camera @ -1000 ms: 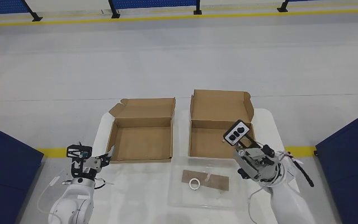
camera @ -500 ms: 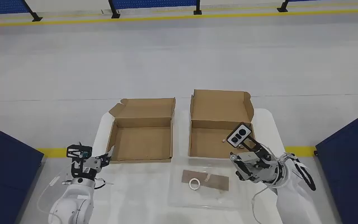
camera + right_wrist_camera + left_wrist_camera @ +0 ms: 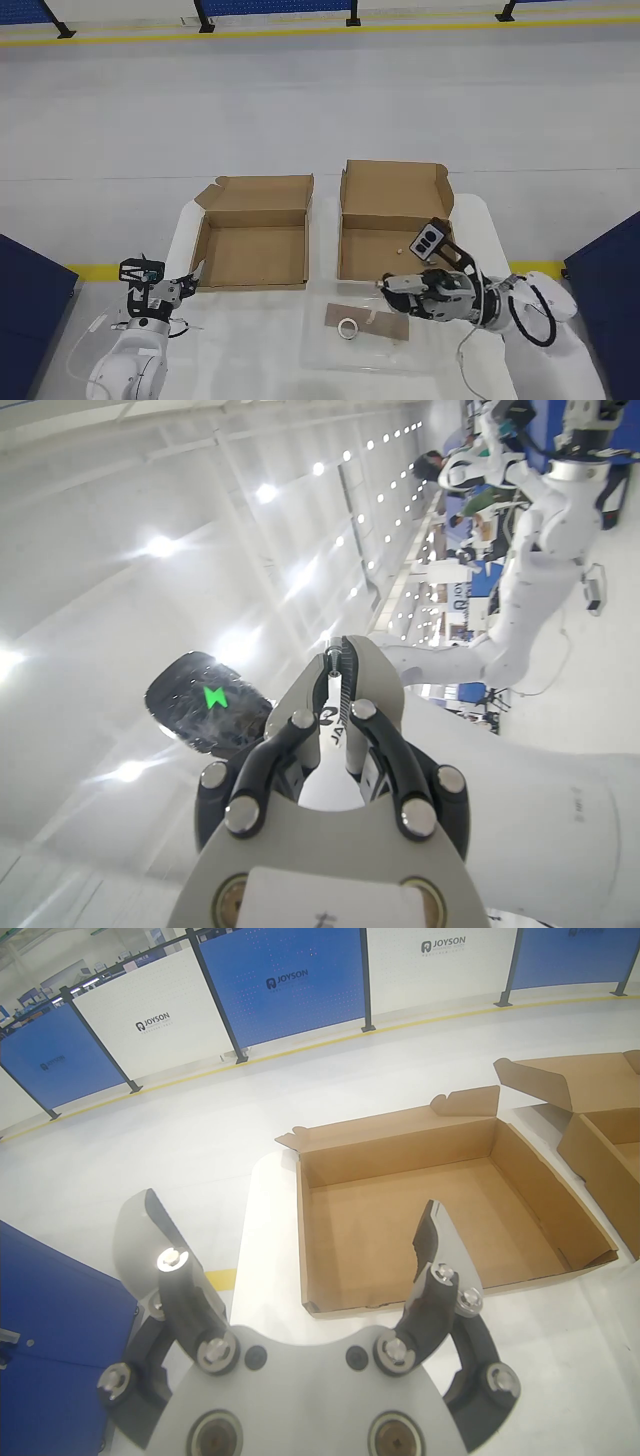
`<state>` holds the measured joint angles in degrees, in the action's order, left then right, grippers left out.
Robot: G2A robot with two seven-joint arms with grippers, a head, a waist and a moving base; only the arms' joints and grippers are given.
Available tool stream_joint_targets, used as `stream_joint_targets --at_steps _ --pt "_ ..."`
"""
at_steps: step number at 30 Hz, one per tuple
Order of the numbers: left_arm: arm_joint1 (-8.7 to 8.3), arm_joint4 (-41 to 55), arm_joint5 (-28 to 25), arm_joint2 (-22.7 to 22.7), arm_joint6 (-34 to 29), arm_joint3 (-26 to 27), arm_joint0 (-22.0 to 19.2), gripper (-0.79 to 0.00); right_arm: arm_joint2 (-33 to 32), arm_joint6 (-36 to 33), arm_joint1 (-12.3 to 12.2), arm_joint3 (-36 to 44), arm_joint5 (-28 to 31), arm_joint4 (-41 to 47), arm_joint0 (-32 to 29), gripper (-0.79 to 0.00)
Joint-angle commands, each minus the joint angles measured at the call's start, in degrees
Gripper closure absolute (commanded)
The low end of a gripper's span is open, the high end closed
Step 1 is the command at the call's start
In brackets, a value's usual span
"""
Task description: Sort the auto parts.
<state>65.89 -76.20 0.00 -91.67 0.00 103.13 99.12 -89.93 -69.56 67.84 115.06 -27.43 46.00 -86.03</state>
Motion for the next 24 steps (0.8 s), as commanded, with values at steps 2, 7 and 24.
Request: stream_joint_targets --at_steps 2,7,24 --pt "0.0 0.0 0.0 0.0 0.0 0.0 0.0 -0.785 -0.7 0.1 -0.5 0.6 0.0 -3.0 -0.3 0.0" --pt "0.0 0.0 0.0 0.0 0.0 0.0 0.0 -0.785 -1.6 -1.2 -1.8 1.9 -0.3 -13.0 -0.8 0.0" --pt "0.0 0.0 0.0 0.0 0.0 0.0 0.0 -0.785 -0.9 3.7 -3.8 7.2 -4.4 -34.6 -0.9 0.0"
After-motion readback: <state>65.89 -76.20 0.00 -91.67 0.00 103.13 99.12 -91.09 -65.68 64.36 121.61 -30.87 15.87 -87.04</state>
